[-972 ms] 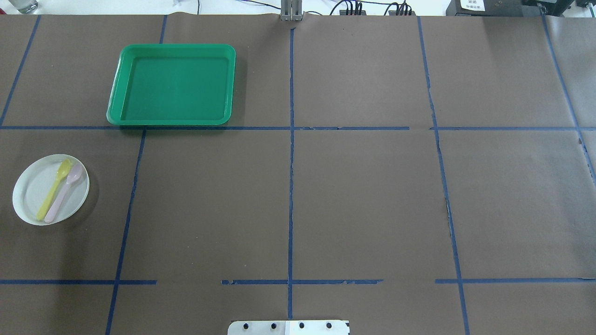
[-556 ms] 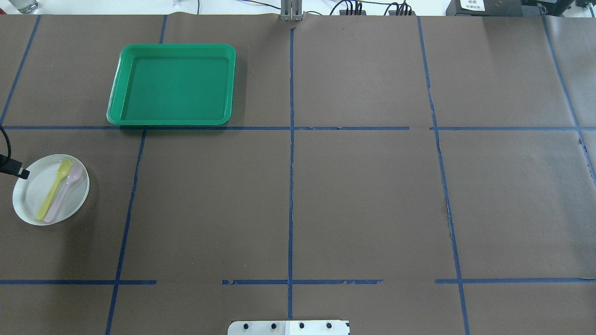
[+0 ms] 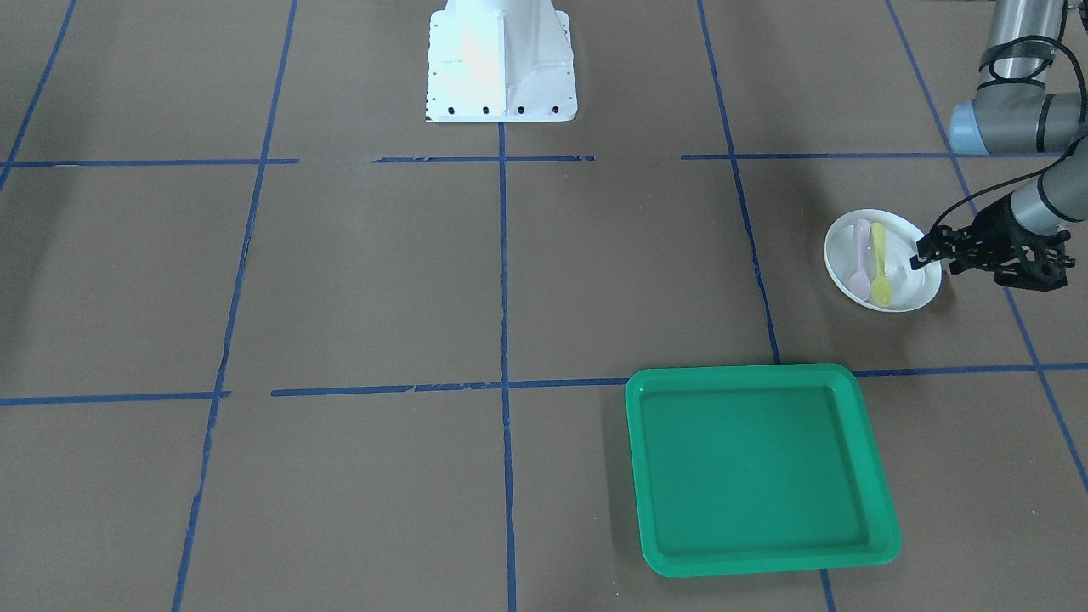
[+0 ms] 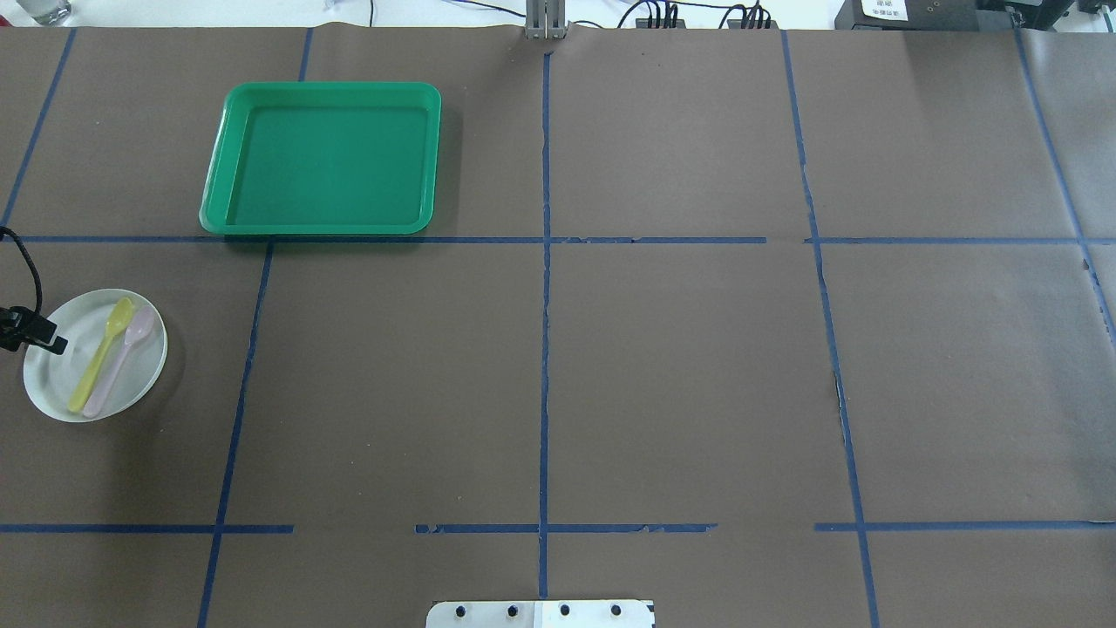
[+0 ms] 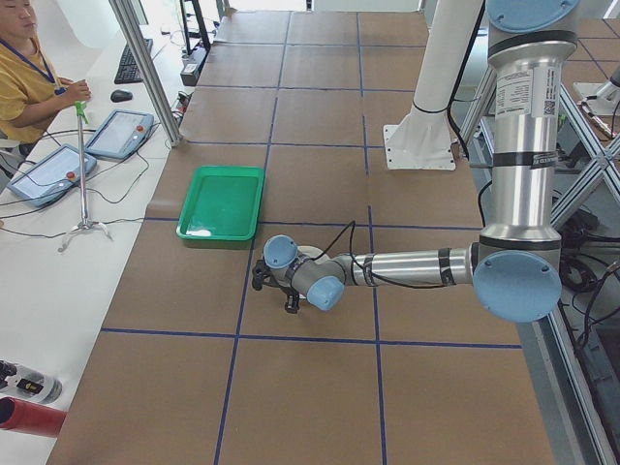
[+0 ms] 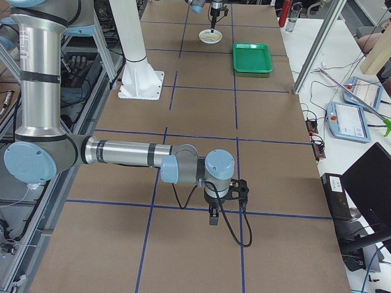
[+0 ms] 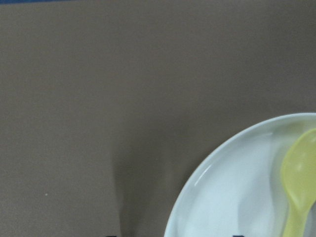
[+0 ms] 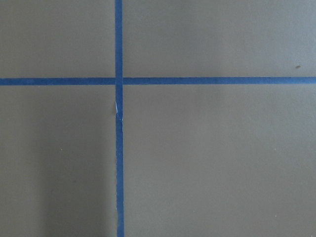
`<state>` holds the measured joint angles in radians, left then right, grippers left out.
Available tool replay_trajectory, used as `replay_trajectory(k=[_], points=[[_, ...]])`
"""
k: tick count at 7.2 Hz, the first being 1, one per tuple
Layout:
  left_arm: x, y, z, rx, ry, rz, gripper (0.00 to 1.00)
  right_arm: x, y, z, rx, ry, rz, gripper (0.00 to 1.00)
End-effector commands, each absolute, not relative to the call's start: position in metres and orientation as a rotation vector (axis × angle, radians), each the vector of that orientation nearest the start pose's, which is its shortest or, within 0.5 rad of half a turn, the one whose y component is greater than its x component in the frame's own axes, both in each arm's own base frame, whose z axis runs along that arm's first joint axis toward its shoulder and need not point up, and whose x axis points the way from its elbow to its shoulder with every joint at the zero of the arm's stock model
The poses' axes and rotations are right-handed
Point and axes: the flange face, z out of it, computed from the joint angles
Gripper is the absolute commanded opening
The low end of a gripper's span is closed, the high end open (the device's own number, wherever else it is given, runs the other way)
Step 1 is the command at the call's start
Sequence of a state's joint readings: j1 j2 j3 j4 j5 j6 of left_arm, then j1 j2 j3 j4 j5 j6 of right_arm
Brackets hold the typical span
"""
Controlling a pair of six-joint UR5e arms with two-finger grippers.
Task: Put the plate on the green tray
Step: 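Grasp the white plate's rim with the left gripper, then lift the plate and carry it over the green tray with the left gripper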
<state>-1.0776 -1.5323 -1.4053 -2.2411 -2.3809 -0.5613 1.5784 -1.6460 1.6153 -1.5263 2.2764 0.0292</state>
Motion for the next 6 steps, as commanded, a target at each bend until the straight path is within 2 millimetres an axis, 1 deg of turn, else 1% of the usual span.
replay_trajectory(k=[1, 2, 3, 4, 5, 6], points=[[0.178, -0.459, 0.680, -0.017, 0.915, 0.131, 0.00, 0.072, -0.460, 0.673, 0.006, -0.706, 0.030, 1.00], [0.179, -0.461, 0.674, -0.013, 0.922, 0.131, 0.00, 0.072, -0.460, 0.673, 0.006, -0.706, 0.030, 1.00], [0.180, -0.462, 0.663, 0.002, 0.935, 0.139, 0.00, 0.072, -0.460, 0.673, 0.006, -0.706, 0.030, 1.00], [0.186, -0.461, 0.633, -0.016, 1.018, 0.175, 0.00, 0.072, -0.460, 0.673, 0.006, -0.706, 0.030, 1.00], [0.196, -0.473, 0.598, -0.057, 1.109, 0.149, 0.00, 0.072, -0.460, 0.673, 0.006, -0.706, 0.030, 1.00], [0.210, -0.496, 0.563, -0.058, 1.139, 0.112, 0.00, 0.072, -0.460, 0.673, 0.006, -0.706, 0.030, 1.00]])
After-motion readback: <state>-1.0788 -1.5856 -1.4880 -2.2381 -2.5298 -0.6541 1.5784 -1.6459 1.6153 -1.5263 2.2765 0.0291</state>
